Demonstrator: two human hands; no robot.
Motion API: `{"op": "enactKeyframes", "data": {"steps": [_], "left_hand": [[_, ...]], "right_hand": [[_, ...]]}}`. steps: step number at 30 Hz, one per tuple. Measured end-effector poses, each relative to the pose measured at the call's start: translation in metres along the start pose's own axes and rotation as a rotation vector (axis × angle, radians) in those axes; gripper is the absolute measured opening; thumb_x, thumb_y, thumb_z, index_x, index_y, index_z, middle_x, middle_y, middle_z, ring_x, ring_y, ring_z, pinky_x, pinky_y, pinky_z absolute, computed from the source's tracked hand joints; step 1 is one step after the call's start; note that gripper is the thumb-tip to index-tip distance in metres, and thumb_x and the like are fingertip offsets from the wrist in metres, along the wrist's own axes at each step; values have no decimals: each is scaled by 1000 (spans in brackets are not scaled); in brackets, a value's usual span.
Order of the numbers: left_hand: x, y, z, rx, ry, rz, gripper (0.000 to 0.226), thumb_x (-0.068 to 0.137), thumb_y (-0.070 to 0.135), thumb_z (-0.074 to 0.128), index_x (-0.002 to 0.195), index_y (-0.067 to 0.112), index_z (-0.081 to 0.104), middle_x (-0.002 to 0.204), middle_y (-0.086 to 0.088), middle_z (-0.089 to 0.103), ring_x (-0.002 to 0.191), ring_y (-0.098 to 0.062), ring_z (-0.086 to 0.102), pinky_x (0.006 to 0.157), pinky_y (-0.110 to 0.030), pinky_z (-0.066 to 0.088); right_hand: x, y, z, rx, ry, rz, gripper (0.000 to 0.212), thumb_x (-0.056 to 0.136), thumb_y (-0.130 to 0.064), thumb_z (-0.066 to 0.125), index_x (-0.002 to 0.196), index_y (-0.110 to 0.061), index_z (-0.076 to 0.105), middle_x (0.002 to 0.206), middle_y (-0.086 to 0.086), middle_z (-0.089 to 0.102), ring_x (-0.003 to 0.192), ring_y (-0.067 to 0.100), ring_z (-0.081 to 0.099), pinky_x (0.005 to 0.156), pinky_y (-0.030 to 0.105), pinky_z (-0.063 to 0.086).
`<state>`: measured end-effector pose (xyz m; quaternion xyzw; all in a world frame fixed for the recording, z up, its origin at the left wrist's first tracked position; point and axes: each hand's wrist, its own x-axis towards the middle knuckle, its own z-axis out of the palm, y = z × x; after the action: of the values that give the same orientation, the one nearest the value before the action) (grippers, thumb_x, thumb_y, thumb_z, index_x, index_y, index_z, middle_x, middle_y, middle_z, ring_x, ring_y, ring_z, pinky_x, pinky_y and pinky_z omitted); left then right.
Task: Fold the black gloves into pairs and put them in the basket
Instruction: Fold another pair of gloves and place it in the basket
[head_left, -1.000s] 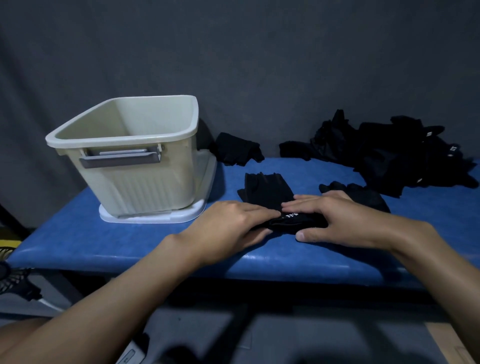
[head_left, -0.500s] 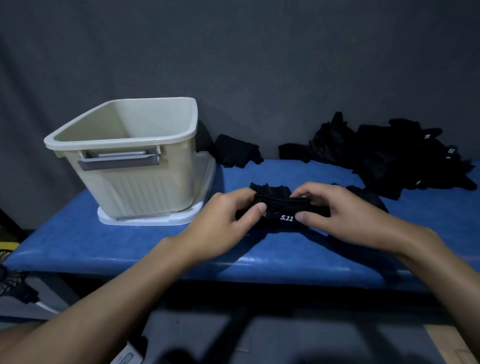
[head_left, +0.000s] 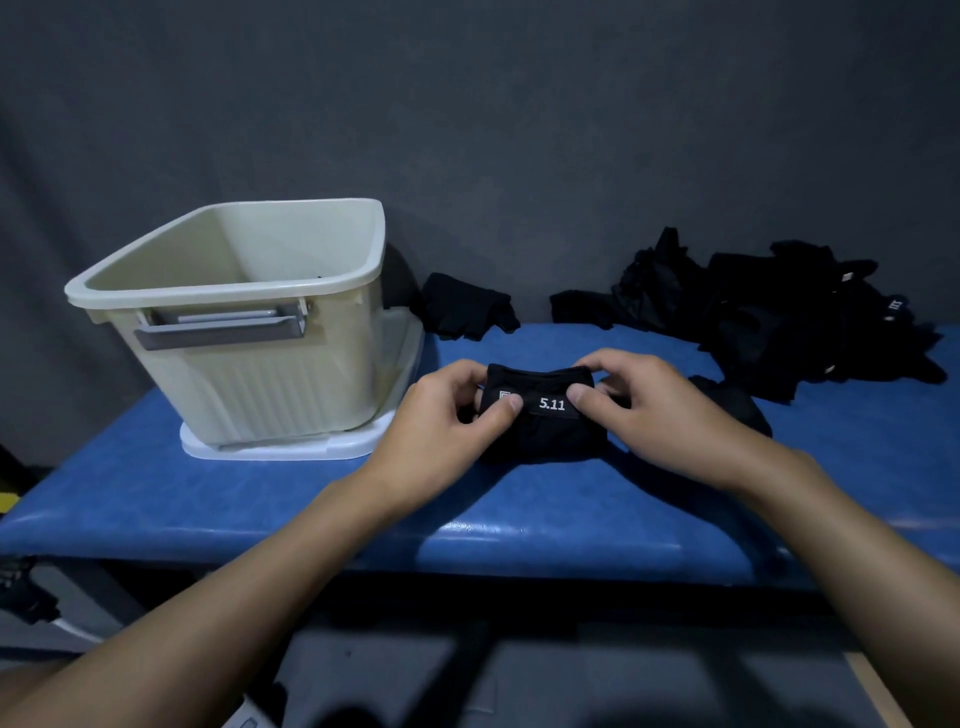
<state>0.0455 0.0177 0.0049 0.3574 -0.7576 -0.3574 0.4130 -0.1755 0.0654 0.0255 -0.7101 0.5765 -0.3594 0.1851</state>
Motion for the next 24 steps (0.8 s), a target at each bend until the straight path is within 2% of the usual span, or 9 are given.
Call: {"op": "enactKeyframes", "data": {"steps": [2, 4, 7, 11, 15, 17, 21, 24], "left_hand": [[2, -2, 1, 26, 19, -12, 33, 80, 53, 63, 95, 24, 67, 83, -11, 72, 83, -34, 69, 77, -55, 56], [4, -3, 1, 48, 32, -23, 33, 79, 52, 63, 93, 23, 67, 82, -8, 72, 82, -32, 70, 76, -54, 56], [7, -3, 2, 65, 52, -48, 27, 81, 47, 65, 89, 22, 67, 81, -2, 74, 82, -28, 71, 76, -52, 57], [10, -4, 3, 134, 73, -77, 18, 87, 38, 69, 80, 22, 64, 75, 3, 71, 74, -18, 69, 69, -40, 57], [11, -4, 4, 202, 76, -113, 19, 89, 35, 70, 78, 21, 66, 70, 5, 70, 66, -11, 67, 60, -26, 51], [11, -4, 5, 225, 75, -129, 20, 88, 37, 69, 78, 19, 67, 69, 5, 70, 66, -12, 67, 60, -28, 52], [13, -2, 5, 267, 84, -159, 22, 88, 37, 70, 80, 16, 68, 69, 3, 71, 67, -13, 68, 61, -28, 52], [14, -2, 6, 305, 90, -164, 20, 88, 37, 70, 82, 18, 66, 70, 5, 69, 68, -11, 66, 59, -24, 49]], "right_hand": [[2, -2, -1, -4, 7, 2, 13, 91, -44, 59, 98, -33, 64, 72, -1, 65, 61, 12, 59, 64, 36, 49], [3, -4, -2, -2, 0, -2, 17, 88, -46, 63, 100, -35, 65, 81, -6, 67, 68, 10, 64, 67, 32, 51], [3, -8, -3, -6, -1, -12, 19, 86, -47, 65, 101, -35, 66, 88, -9, 69, 66, 6, 65, 65, 25, 52], [5, -9, -3, -45, 23, -11, 33, 81, -61, 60, 97, -34, 68, 83, -9, 69, 74, 7, 66, 69, 26, 52], [7, -6, 1, -107, 18, 27, 21, 85, -44, 69, 100, -30, 68, 69, -7, 62, 65, 3, 60, 59, 15, 43], [9, -6, 3, -136, 15, 31, 20, 87, -42, 67, 99, -26, 69, 65, -7, 58, 61, 3, 56, 57, 16, 40], [14, -6, 5, -168, 14, 48, 25, 88, -45, 66, 103, -25, 69, 66, 0, 61, 64, 12, 60, 65, 34, 48], [15, -5, 6, -194, 3, 55, 26, 88, -46, 65, 104, -25, 68, 68, 0, 63, 64, 11, 59, 63, 31, 47]]}}
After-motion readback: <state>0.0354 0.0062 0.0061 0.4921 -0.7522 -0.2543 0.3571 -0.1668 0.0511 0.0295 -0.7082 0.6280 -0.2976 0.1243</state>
